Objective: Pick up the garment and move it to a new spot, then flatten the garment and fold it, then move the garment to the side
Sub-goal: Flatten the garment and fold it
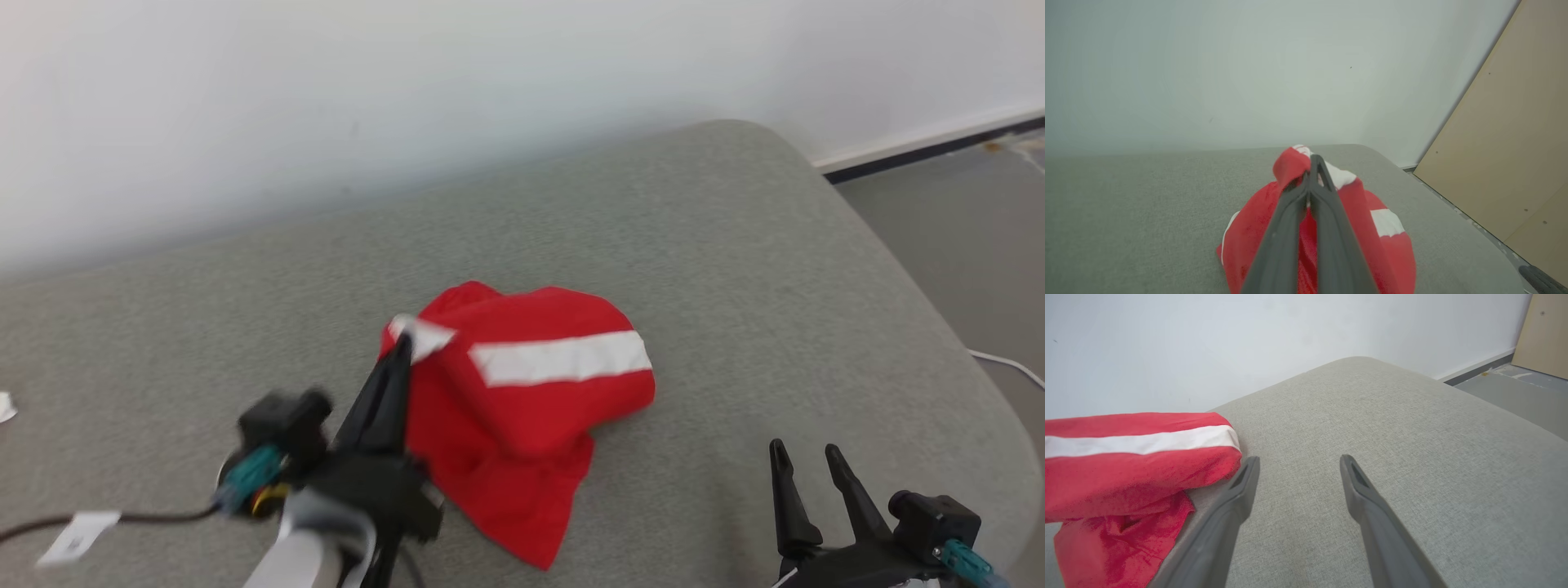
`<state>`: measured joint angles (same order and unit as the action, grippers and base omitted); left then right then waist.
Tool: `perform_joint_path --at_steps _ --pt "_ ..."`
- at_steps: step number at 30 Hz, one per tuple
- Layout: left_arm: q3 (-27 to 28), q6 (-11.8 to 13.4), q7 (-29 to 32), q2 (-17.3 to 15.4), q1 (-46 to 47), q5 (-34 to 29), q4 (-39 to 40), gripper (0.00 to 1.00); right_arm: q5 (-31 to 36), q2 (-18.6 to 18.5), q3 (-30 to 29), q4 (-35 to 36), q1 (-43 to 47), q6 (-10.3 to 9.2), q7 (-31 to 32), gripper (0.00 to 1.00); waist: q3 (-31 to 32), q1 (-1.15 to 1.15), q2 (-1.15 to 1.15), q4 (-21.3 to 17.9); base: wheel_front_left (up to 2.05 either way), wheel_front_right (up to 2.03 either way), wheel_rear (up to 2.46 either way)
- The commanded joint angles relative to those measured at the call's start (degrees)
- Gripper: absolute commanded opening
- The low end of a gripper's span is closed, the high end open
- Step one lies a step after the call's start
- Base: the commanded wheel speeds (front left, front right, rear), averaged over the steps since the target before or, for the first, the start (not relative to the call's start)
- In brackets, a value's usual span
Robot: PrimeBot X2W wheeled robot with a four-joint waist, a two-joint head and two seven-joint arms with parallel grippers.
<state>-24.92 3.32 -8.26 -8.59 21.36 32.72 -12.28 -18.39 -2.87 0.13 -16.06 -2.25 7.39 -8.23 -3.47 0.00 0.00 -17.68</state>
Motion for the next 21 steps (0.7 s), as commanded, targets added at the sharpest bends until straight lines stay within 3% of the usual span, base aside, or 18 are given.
perform_joint_path --at_steps 1,7,8,9,10,21 --pt "1.0 0.8 0.4 -1.1 -3.6 1.4 0.9 0.00 0.1 0.0 0.0 0.4 -0.3 0.20 0.3 1.00 -0.8 0.00 0.00 3.6 0.00 0.00 0.00" --pt "2.2 1.8 1.2 -2.0 -11.5 4.7 2.3 0.00 1.6 0.0 -0.8 3.4 -2.1 0.20 4.9 1.00 -1.1 0.00 0.00 9.4 0.00 0.00 0.00" --pt "2.3 2.1 1.3 -2.0 -12.2 4.7 2.1 0.06 2.1 0.0 -0.6 4.0 -2.3 0.20 6.1 1.00 -1.0 0.00 0.00 10.1 0.00 0.00 0.00" --pt "2.2 2.3 1.6 -2.0 -12.8 4.8 1.7 0.41 2.4 0.0 -0.6 4.8 -2.7 0.20 7.2 1.00 -0.9 0.00 0.00 10.8 0.00 0.00 0.00" --pt "2.3 2.8 1.7 -2.0 -13.4 5.0 1.2 1.00 2.6 0.0 -0.4 5.5 -3.0 0.20 8.5 1.00 -0.8 0.00 0.00 11.3 0.00 0.00 0.00" --pt "2.0 3.2 5.5 -2.4 -14.9 7.3 -1.8 1.00 4.4 0.0 -0.6 12.2 -4.4 0.20 24.1 1.00 0.1 0.00 0.00 14.9 0.00 0.00 0.00"
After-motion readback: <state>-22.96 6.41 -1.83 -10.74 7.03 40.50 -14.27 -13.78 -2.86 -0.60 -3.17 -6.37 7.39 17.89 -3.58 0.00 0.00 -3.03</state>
